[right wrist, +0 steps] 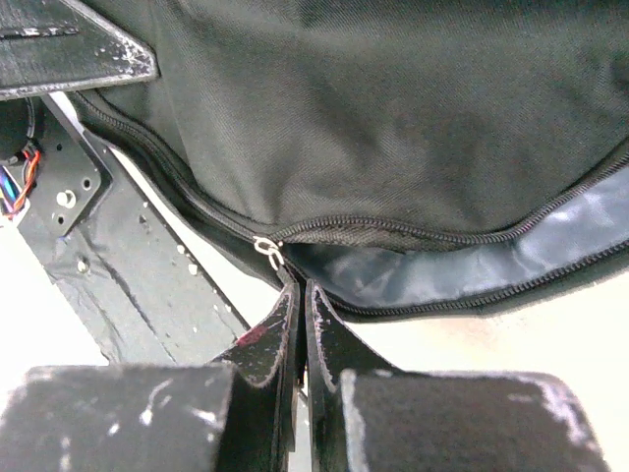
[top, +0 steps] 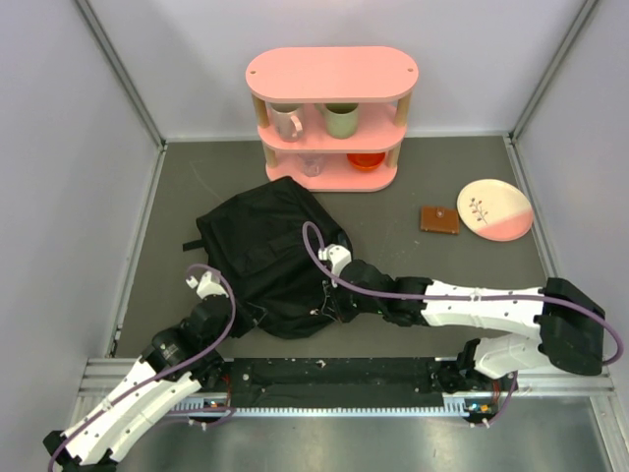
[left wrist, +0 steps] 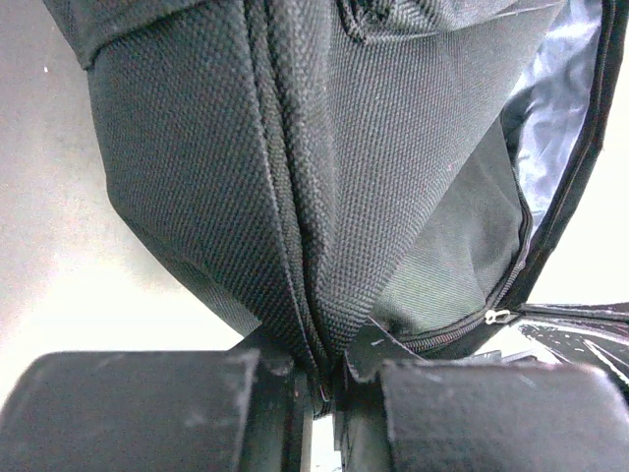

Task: Pack the student bag
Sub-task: Zip the student bag at the center of the board.

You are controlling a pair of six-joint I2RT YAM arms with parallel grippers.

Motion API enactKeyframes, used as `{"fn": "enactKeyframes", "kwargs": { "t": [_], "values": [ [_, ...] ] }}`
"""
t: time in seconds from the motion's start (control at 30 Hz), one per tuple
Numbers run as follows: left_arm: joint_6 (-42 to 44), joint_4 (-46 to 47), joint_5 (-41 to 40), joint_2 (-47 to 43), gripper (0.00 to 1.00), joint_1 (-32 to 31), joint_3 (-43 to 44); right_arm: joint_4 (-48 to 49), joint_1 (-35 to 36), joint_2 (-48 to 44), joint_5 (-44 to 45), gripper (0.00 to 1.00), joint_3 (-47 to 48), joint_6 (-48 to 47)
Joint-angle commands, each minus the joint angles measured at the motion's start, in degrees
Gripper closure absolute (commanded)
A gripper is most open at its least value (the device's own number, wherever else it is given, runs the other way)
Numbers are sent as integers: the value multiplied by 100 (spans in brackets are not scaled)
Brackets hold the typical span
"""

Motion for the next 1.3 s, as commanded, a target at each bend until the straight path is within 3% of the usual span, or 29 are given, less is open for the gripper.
{"fn": "enactKeyframes", "kwargs": {
  "t": [0.0,0.4,0.53,0.57,0.67,0.8,1.0,1.17,1.27],
  "values": [
    [86,-175,-715,-64,100,43,310,-526,12,-461,429,100,-173,-55],
    [86,-509,-873,-257,100,51,583,-702,-382,-866,675,100,-595,-37],
    [305,-378,-803,-205,49,51,714,-632,-533,-998,473,100,-560,-177],
    [436,-247,-768,-187,31,51,767,-571,-533,-1007,220,100,-543,-195],
    [656,-184,-803,101,20,43,1232,-316,-533,-981,-89,100,-560,-134],
    [1541,-474,-944,787,18,43,2346,-271,-533,-928,-46,100,-595,-72],
    [3522,299,321,2386,15,17,3183,-140,-533,-928,-63,100,-648,24],
    [4418,1054,1795,3310,14,-168,3167,-157,-533,-919,33,100,-621,68],
    [4568,1502,2045,3636,16,-684,2861,-157,-533,-901,121,100,-622,112]
  ]
}}
